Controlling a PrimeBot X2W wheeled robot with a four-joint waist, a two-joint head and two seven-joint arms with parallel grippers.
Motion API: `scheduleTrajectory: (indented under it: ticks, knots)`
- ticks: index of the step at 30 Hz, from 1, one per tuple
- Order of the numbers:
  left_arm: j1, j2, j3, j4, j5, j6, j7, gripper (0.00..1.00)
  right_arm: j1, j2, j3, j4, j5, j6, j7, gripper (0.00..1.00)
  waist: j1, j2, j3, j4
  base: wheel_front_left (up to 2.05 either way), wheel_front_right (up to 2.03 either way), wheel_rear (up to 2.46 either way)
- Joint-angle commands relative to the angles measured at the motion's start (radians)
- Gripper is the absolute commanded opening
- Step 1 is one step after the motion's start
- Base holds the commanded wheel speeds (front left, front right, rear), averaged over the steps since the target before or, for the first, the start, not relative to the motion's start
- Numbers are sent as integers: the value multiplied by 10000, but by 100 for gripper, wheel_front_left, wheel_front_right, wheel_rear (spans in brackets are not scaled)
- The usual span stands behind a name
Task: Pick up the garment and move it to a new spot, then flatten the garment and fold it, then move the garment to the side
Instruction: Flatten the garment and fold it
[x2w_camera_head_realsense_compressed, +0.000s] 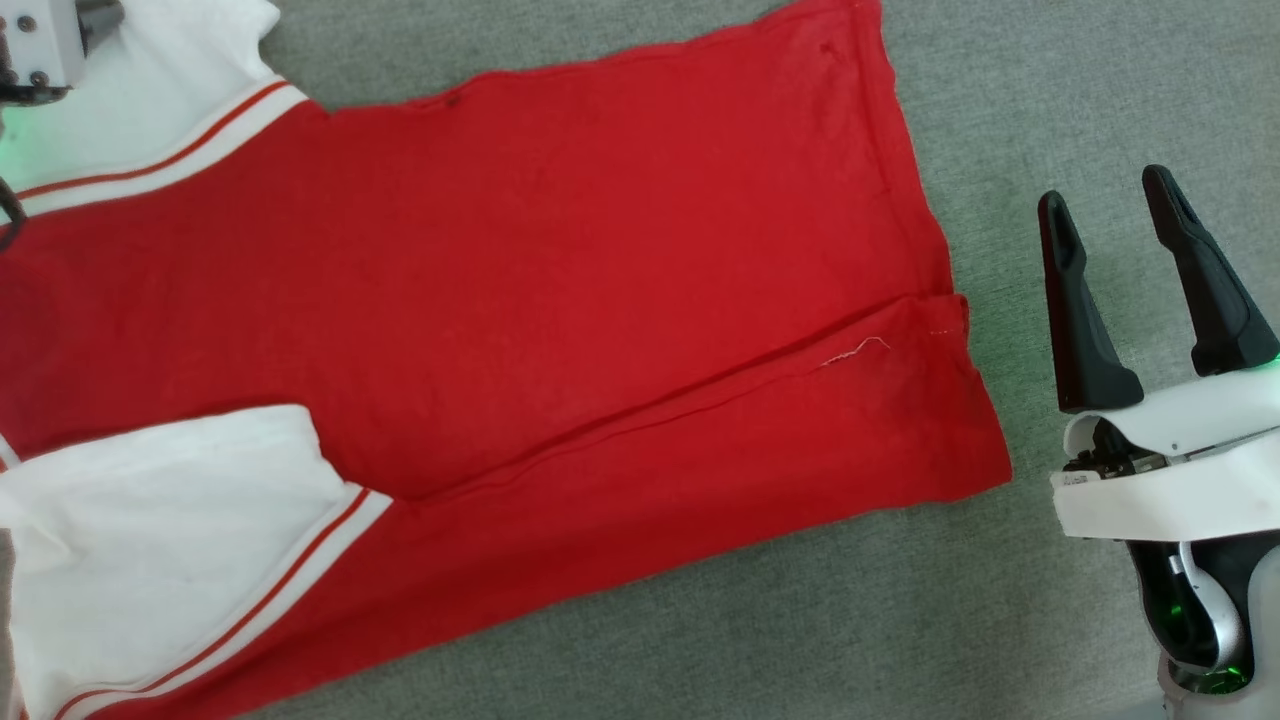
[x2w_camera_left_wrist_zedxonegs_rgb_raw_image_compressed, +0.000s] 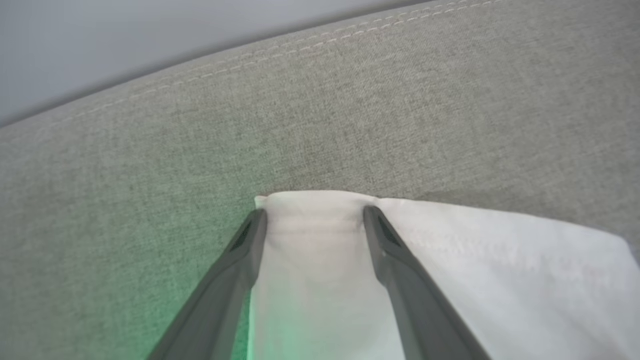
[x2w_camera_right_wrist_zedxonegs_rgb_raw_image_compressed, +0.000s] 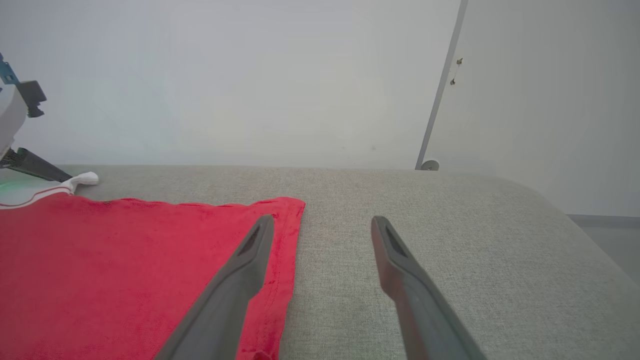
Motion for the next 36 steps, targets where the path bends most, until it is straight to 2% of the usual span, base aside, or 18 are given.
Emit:
scheduleTrajectory:
  ticks: [1, 3, 4, 10, 14, 17, 19, 21, 26, 36]
  knots:
    - [1645, 259, -493, 929, 98, 120, 1399, 100, -48, -72, 44, -75, 77, -11, 166, 100, 0, 0, 11, 21, 0, 0, 0]
    - [1715, 145, -352, 1070, -138, 185, 1835, 0, -140, -139, 83, -190, 176, -11, 398, 100, 0, 0, 15, 29, 0, 0, 0]
    - [1733, 94, -332, 1092, -184, 149, 2051, 0, -160, -141, 53, -214, 222, -11, 544, 100, 0, 0, 23, 38, 0, 0, 0]
    - [1569, -102, -212, 964, -381, -19, 1292, 0, -588, -418, 180, -588, 720, -11, 1741, 100, 0, 0, 126, 96, 0, 0, 0]
    - [1523, -261, -139, 931, -453, -59, 1114, 0, -1373, -815, 327, -574, 1073, -11, 2984, 100, 0, 0, 145, 168, 0, 0, 0]
    - [1450, -422, -155, 871, -444, -73, 1001, 0, -2264, -1139, 501, -95, 1375, -10, 4100, 100, 0, 0, 154, 258, 0, 0, 0]
    - [1389, -540, -182, 816, -412, -95, 918, 0, -3017, -1139, 586, 452, 1778, -11, 4836, 100, 0, 0, 168, 330, 0, 0, 0]
    - [1330, -652, -175, 775, -434, -96, 843, 0, -3727, -1426, 840, 1141, 1918, -13, 5670, 100, 0, 0, 198, 418, 0, 0, 0]
    - [1180, -888, -156, 725, -479, -132, 734, 0, -5483, -1451, 1430, 3087, 2393, -10, 7249, 100, 0, 0, 285, 583, 0, 0, 0]
    - [895, -1105, -110, 765, -514, -212, 438, 0, -7651, -1051, 2230, 6961, 2882, -11, 8788, 100, 0, 0, 469, 872, 0, 0, 0]
